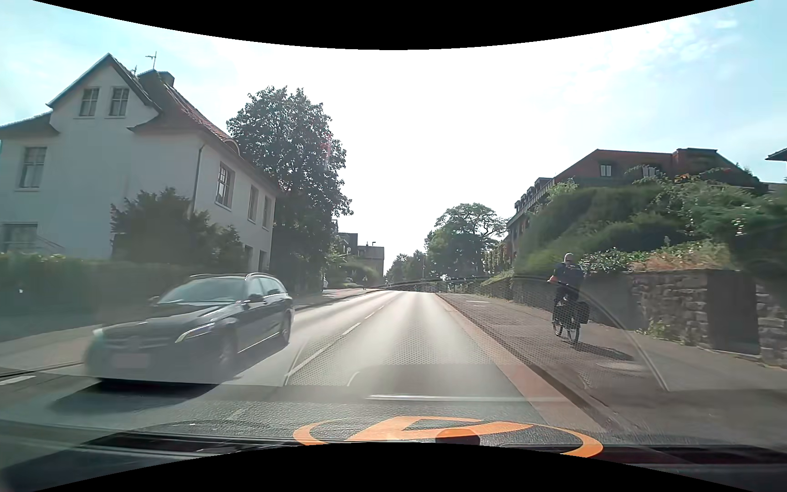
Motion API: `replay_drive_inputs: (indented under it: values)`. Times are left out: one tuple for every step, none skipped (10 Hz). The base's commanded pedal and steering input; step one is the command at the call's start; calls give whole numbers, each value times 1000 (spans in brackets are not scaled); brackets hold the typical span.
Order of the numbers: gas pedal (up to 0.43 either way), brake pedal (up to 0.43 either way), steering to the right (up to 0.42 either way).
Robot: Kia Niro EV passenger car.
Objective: Follow the waypoints while adhering to traffic rules and regulations
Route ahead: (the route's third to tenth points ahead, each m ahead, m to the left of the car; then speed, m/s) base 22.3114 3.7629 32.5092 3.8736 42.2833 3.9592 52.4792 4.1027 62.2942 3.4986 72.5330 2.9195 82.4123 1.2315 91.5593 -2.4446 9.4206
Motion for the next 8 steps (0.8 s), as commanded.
replay_drive_inputs:
  values:
    - [157,0,2]
    - [157,0,2]
    - [157,0,2]
    - [157,0,2]
    - [169,0,2]
    - [169,0,2]
    - [169,0,2]
    - [169,0,2]
